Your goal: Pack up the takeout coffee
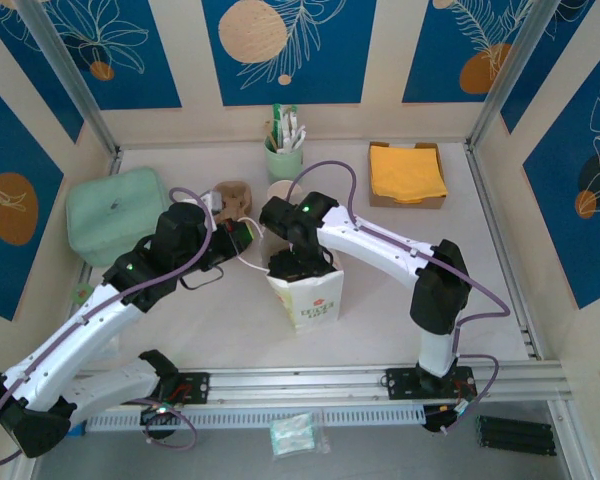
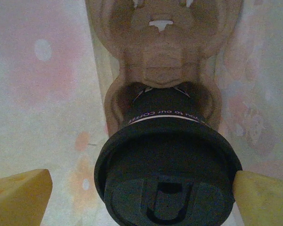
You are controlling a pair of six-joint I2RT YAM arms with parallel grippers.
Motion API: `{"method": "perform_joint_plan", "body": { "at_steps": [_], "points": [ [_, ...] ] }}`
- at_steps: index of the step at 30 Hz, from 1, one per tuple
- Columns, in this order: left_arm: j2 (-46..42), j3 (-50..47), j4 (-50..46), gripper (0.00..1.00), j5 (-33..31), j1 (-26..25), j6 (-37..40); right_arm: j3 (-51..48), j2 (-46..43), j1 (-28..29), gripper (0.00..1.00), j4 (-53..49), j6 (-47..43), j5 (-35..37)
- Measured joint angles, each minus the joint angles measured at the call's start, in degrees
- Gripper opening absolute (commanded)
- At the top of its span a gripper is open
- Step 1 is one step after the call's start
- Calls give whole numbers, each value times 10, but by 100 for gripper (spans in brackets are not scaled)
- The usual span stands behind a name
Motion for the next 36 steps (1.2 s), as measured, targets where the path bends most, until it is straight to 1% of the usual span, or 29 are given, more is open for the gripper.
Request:
{"method": "perform_joint_plan", "body": {
  "at_steps": [7, 14, 27, 36],
  "points": [
    [0, 0, 0, 0, 5, 0, 0, 1, 0, -7, 99, 1, 0, -1],
    [3, 0, 1, 0, 8, 0, 0, 23, 0, -20, 99, 1, 0, -3],
    [6, 0, 4, 0, 9, 0, 0, 22, -2, -35, 99, 1, 2, -5],
    [6, -2, 3, 0, 9, 0, 0, -17, -10, -80, 99, 36, 7, -25]
  ]
}}
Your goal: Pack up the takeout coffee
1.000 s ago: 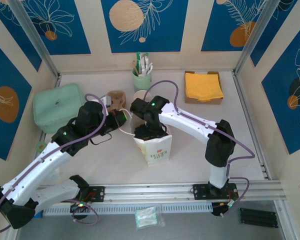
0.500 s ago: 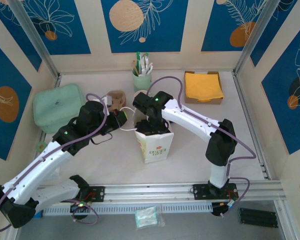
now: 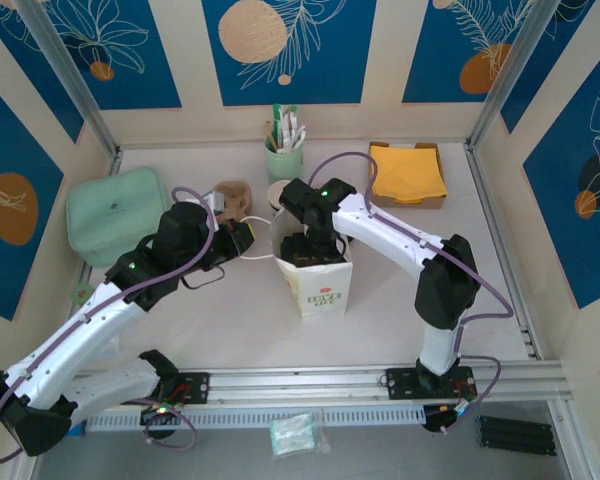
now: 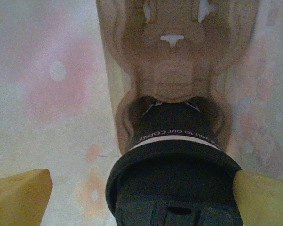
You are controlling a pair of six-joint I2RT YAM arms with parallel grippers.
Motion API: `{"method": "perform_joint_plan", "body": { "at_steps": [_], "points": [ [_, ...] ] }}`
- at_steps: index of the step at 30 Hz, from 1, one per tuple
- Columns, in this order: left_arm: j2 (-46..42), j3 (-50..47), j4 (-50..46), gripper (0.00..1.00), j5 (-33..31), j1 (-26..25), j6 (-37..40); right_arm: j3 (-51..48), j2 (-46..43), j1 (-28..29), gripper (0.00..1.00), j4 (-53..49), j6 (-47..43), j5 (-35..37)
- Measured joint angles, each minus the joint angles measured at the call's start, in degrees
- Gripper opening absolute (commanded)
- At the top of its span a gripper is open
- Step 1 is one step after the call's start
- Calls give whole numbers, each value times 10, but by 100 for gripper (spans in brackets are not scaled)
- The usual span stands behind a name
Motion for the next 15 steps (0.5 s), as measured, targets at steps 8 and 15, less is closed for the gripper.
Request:
{"method": "perform_joint_plan", "body": {
  "at_steps": [8, 15],
  "points": [
    [0, -2, -1, 0, 0, 0, 0, 0, -1, 2, 99, 8, 0, -16],
    [0, -2, -1, 0, 0, 0, 0, 25, -1, 21, 99, -2, -1, -13]
  ]
}}
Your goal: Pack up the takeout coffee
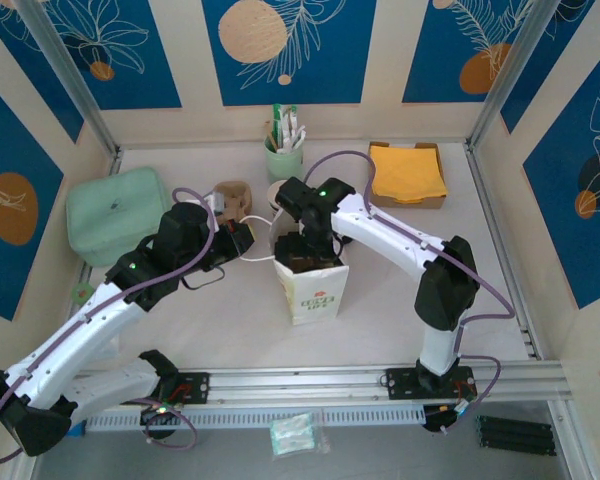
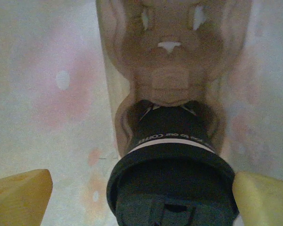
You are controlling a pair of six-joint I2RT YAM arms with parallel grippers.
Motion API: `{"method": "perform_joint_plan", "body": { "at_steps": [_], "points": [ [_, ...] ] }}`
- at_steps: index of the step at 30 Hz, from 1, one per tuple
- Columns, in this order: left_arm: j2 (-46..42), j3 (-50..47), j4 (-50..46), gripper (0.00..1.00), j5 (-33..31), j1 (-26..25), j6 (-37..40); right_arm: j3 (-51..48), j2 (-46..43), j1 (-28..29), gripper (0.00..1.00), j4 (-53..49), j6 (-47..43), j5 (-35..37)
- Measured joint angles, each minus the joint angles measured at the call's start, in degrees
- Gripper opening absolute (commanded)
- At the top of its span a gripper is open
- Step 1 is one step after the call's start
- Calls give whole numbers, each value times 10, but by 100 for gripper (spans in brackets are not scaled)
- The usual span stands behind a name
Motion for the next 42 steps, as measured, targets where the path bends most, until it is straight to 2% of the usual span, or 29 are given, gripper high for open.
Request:
{"method": "perform_joint_plan", "body": {
  "at_steps": [13, 24, 32, 42],
  "points": [
    [-4, 0, 0, 0, 2, 0, 0, 85, 15, 49, 99, -67, -10, 63],
    [-5, 0, 0, 0, 4, 0, 0, 92, 26, 63, 99, -85, -14, 94],
    [-5, 0, 0, 0, 4, 0, 0, 91, 7, 64, 99, -74, -14, 94],
    [-5, 0, 0, 0, 7, 0, 0, 40, -74, 37, 99, -12, 5, 61]
  ]
}}
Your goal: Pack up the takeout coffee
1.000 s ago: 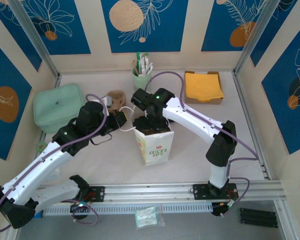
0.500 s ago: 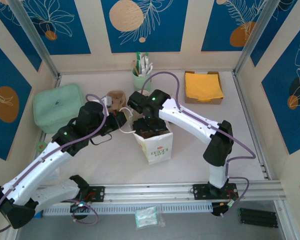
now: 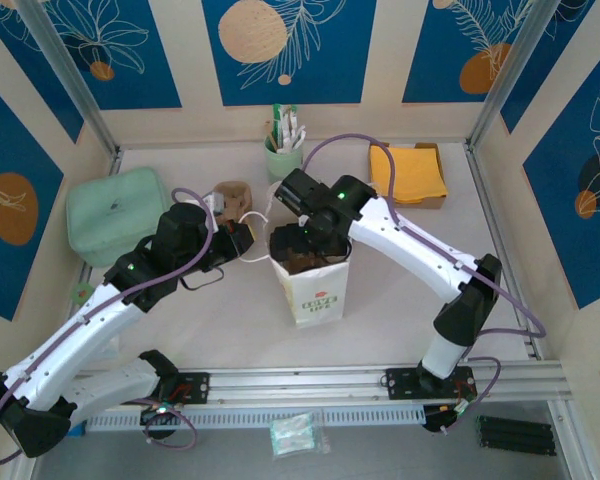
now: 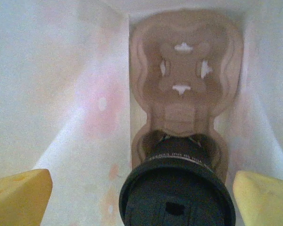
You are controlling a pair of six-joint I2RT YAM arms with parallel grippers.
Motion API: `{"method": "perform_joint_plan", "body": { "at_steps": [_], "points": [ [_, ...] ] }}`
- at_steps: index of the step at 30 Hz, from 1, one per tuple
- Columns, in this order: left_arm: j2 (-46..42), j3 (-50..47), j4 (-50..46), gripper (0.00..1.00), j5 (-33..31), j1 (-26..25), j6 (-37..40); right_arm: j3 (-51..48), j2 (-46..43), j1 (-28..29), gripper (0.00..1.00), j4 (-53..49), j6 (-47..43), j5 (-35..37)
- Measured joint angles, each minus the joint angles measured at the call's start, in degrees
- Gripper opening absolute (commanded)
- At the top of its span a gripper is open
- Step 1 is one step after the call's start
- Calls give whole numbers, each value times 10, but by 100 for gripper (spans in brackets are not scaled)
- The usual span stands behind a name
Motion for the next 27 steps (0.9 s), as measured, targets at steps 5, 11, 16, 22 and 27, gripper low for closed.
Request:
{"method": "perform_joint_plan", "body": {
  "at_steps": [5, 11, 16, 22, 27],
  "points": [
    [0, 0, 0, 0, 0, 0, 0, -34, 0, -6, 99, 19, 4, -6],
    [-2, 0, 0, 0, 3, 0, 2, -43, 0, -4, 100, 36, 4, -10],
    [-3, 0, 0, 0, 4, 0, 4, -43, 0, 3, 100, 35, 4, -10],
    [-3, 0, 0, 0, 4, 0, 4, -21, 0, 13, 100, 16, 4, -2],
    [-7, -2, -3, 0, 2, 0, 8, 10, 0, 26, 98, -7, 4, 12]
  ]
}}
